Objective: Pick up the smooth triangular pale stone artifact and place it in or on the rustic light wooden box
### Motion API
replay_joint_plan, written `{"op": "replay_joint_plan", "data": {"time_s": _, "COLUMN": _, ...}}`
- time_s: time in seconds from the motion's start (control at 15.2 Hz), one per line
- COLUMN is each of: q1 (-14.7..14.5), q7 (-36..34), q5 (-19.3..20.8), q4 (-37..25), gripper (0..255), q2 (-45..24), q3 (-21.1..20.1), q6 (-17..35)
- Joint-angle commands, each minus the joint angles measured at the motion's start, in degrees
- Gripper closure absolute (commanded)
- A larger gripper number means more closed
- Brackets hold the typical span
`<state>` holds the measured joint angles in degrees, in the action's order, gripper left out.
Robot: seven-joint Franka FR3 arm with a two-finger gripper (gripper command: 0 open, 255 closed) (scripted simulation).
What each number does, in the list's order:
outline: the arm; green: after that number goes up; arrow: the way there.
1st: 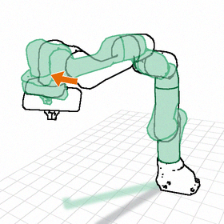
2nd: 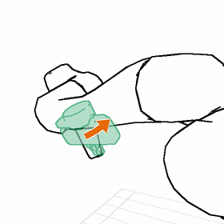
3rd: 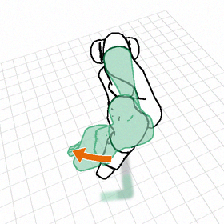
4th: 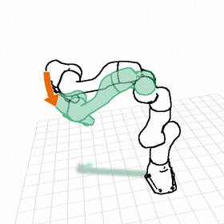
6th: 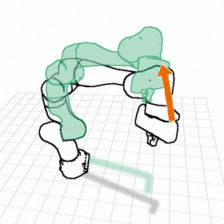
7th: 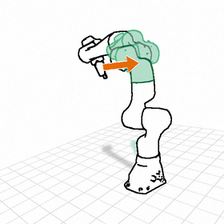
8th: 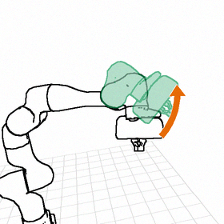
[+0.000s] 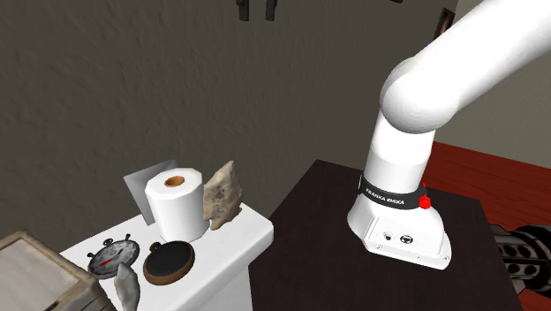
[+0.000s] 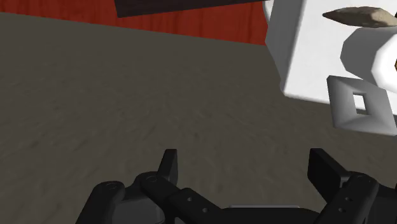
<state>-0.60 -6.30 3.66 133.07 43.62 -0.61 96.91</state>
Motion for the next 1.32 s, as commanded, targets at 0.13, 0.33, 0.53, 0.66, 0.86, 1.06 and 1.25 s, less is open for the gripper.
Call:
{"op": "replay_joint_plan", "data": {"time_s": 0.13, "q1": -1.98, "q7": 2.60, "q5": -0.41, "q4": 1.25, "gripper": 0, "q2": -1.84, "q3": -0.48, "q6": 1.97}}
{"op": "replay_joint_plan", "data": {"time_s": 0.33, "q1": -4.92, "q7": 6.51, "q5": -1.01, "q4": 3.08, "gripper": 0, "q2": -4.60, "q3": -1.26, "q6": 4.84}}
{"op": "replay_joint_plan", "data": {"time_s": 0.53, "q1": -7.84, "q7": 10.41, "q5": -1.63, "q4": 4.88, "gripper": 0, "q2": -7.31, "q3": -2.15, "q6": 7.64}}
{"op": "replay_joint_plan", "data": {"time_s": 0.66, "q1": -9.78, "q7": 13.00, "q5": -2.04, "q4": 6.08, "gripper": 0, "q2": -9.09, "q3": -2.78, "q6": 9.47}}
{"op": "replay_joint_plan", "data": {"time_s": 0.86, "q1": -12.67, "q7": 16.88, "q5": -2.65, "q4": 7.90, "gripper": 0, "q2": -11.70, "q3": -3.81, "q6": 12.16}}
{"op": "replay_joint_plan", "data": {"time_s": 1.06, "q1": -15.52, "q7": 20.76, "q5": -3.28, "q4": 9.77, "gripper": 0, "q2": -14.23, "q3": -4.94, "q6": 14.82}}
{"op": "replay_joint_plan", "data": {"time_s": 1.25, "q1": -18.37, "q7": 24.62, "q5": -3.90, "q4": 11.69, "gripper": 0, "q2": -16.66, "q3": -6.15, "q6": 17.45}}
